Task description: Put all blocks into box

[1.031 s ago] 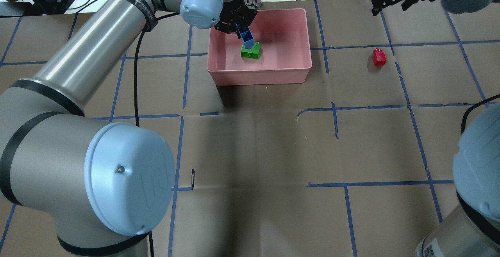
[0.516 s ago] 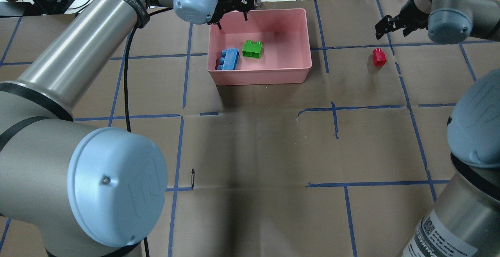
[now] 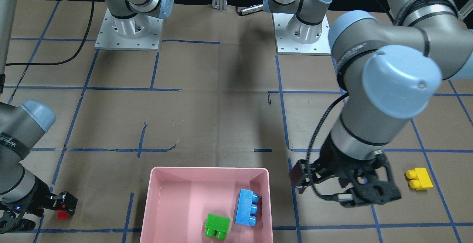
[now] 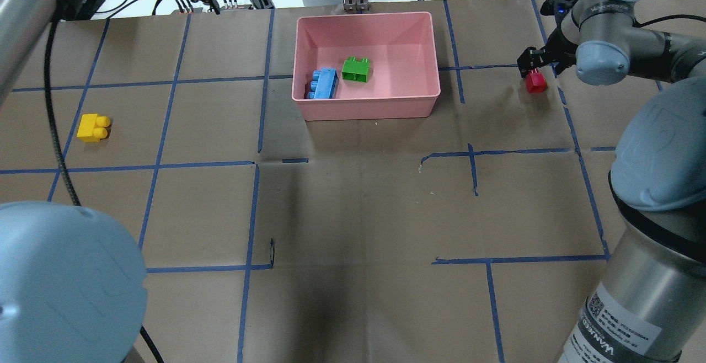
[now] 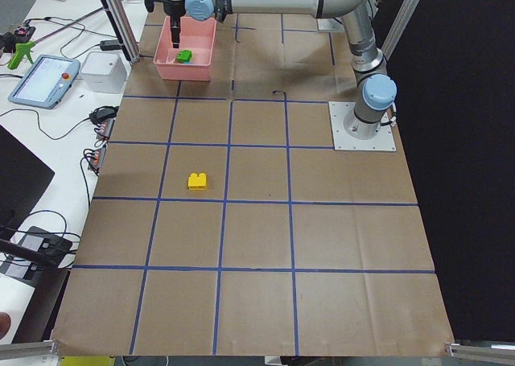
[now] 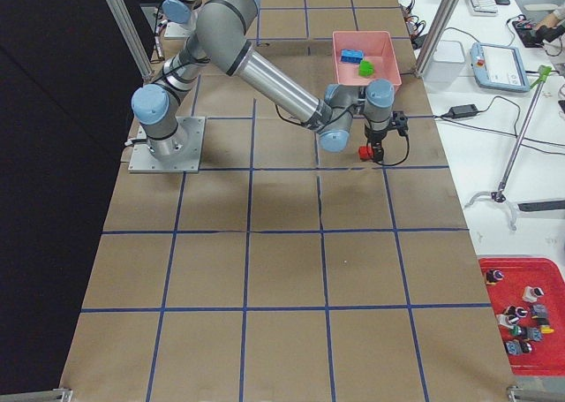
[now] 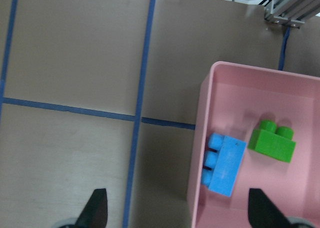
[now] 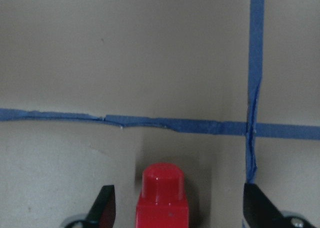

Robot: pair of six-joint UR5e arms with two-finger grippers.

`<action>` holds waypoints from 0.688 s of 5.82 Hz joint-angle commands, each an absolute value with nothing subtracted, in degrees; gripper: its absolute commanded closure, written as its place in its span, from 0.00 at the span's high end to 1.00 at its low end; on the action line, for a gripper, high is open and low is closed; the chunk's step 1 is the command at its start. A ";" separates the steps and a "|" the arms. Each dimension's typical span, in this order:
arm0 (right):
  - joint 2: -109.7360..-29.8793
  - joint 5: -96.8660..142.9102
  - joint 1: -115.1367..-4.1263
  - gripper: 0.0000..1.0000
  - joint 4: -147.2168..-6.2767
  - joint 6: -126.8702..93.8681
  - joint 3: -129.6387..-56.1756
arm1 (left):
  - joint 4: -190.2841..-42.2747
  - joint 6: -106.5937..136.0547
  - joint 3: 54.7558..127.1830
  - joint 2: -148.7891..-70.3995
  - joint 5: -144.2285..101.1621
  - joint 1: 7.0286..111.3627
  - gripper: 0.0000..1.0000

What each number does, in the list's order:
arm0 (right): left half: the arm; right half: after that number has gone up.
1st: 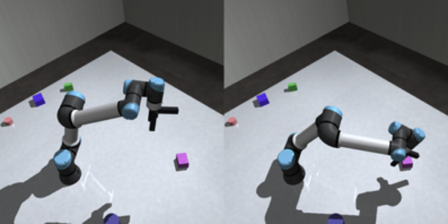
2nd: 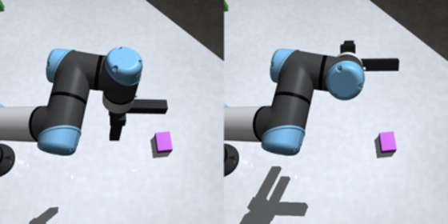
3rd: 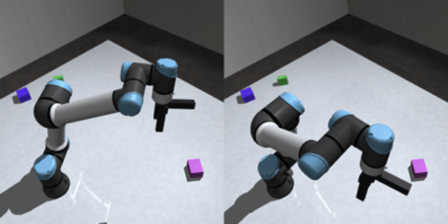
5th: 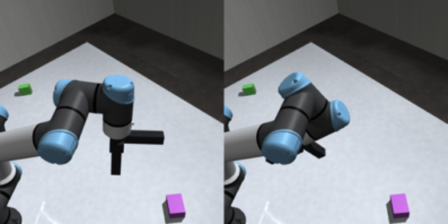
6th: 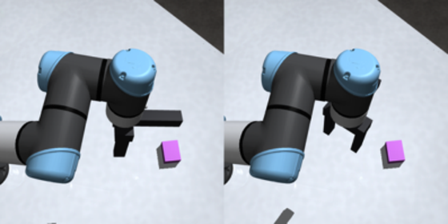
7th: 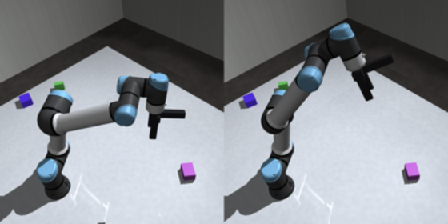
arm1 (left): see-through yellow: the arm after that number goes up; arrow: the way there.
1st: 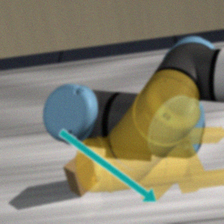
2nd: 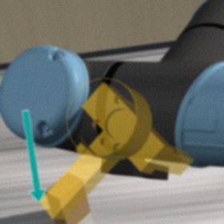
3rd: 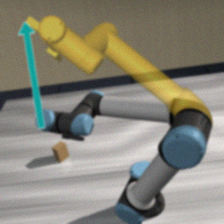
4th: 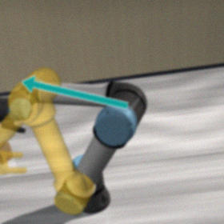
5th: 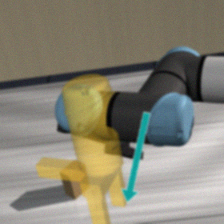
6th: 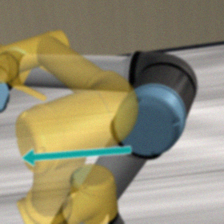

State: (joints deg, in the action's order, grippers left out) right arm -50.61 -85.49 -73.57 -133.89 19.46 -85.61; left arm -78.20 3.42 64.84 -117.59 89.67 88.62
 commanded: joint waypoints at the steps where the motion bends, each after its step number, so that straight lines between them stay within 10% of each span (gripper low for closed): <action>1: -51.24 -86.13 -73.65 0.89 -134.12 19.42 -87.97 | -79.45 -15.38 70.46 -114.09 89.56 75.13 0.99; 3: -52.03 -86.05 -73.65 0.16 -133.77 19.34 -87.80 | -80.24 -29.71 71.02 -115.57 90.26 63.77 0.99; 4: -52.12 -86.04 -73.65 0.05 -133.60 19.51 -87.63 | -79.55 -33.97 71.02 -116.97 91.39 59.63 0.99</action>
